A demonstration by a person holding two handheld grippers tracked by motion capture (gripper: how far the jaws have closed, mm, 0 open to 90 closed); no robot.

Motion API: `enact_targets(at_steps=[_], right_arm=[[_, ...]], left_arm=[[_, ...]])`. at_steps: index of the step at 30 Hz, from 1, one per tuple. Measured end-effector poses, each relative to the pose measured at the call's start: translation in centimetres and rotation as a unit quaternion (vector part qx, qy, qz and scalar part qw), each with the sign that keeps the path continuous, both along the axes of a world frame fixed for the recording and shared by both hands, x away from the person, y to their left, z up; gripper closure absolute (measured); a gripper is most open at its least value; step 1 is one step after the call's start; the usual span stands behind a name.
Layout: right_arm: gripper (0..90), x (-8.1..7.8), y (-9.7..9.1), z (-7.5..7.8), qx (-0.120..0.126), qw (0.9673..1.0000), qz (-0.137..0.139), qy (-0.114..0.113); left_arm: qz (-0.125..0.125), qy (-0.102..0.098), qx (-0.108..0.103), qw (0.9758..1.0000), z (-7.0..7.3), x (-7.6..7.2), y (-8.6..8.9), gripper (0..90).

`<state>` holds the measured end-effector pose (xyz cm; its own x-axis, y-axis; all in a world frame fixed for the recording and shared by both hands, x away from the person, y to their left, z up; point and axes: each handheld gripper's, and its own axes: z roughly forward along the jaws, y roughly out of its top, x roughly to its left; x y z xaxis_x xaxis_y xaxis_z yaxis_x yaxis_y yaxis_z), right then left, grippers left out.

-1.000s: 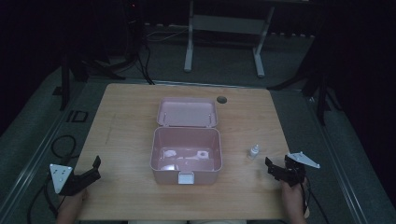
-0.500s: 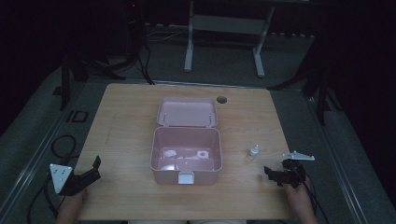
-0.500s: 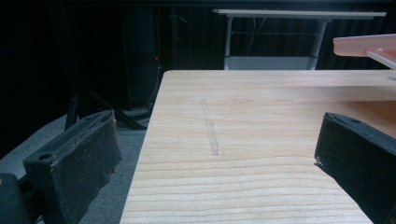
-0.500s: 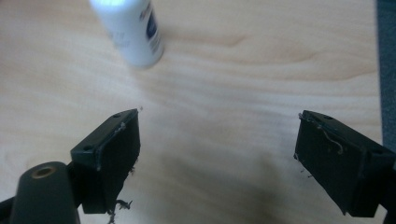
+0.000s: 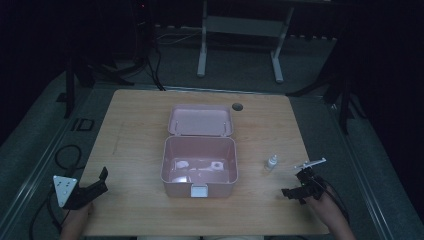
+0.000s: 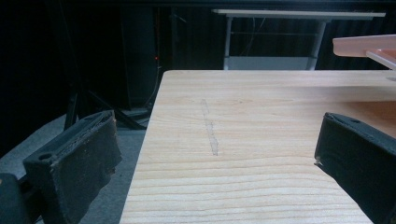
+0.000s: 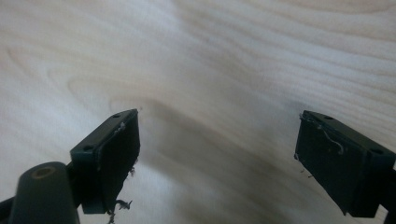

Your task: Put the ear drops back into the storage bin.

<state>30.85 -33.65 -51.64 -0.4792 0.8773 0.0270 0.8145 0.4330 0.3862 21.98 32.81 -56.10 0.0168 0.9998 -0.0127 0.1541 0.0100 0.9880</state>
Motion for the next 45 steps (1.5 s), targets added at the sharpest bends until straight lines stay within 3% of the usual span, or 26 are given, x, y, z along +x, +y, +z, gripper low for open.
enact_targets(at_steps=[6,8,11,13,15,18,23,26,27,28,34,40,45], right_arm=[[13.9,0.1,0.2,1.0,-0.027,0.9975,0.045,0.048],[13.9,0.2,0.1,1.2,-0.019,0.9960,0.052,0.071],[13.9,0.3,0.1,1.3,-0.033,0.9922,0.069,0.098],[13.2,0.2,0.3,1.3,-0.040,0.9879,0.089,0.121],[13.1,0.2,0.5,1.3,-0.045,0.9826,0.109,0.143],[13.7,0.0,1.0,1.5,-0.077,0.9723,0.145,0.166],[15.5,-0.3,2.1,1.8,-0.126,0.9495,0.206,0.200],[15.4,-0.2,2.4,1.9,-0.131,0.9444,0.220,0.206],[15.4,-0.1,2.6,2.1,-0.128,0.9393,0.240,0.209],[15.4,0.0,2.7,2.1,-0.131,0.9363,0.253,0.206],[15.6,1.2,3.0,2.4,-0.137,0.9303,0.274,0.202],[21.0,2.8,3.0,3.1,-0.144,0.9302,0.289,0.174],[15.0,4.3,3.4,3.8,-0.142,0.9316,0.295,0.159]], left_arm=[[-0.001,0.000,0.000,1.0000,0.0,0.0,0.0,0.3],[-0.001,-0.001,0.000,1.0000,0.0,0.0,0.0,0.3],[-0.001,0.000,0.000,1.0000,0.0,0.0,0.0,0.3],[-0.002,0.000,0.000,1.0000,0.0,0.0,0.0,0.3],[-0.002,0.000,0.000,1.0000,0.0,0.0,0.0,0.3],[-0.002,0.000,0.000,1.0000,0.0,0.0,0.0,0.3],[-0.003,0.001,0.000,1.0000,0.0,0.0,0.0,0.3],[-0.003,0.000,-0.001,1.0000,0.0,0.0,0.0,0.3],[-0.003,0.000,-0.001,1.0000,0.0,0.0,0.0,0.3],[-0.003,0.000,-0.001,1.0000,0.0,0.0,0.0,0.3],[-0.003,0.000,-0.001,1.0000,0.0,0.0,0.0,0.3],[-0.003,0.000,-0.001,1.0000,0.0,0.0,0.0,0.3],[-0.003,0.001,0.001,1.0000,0.0,0.0,0.0,0.3]])
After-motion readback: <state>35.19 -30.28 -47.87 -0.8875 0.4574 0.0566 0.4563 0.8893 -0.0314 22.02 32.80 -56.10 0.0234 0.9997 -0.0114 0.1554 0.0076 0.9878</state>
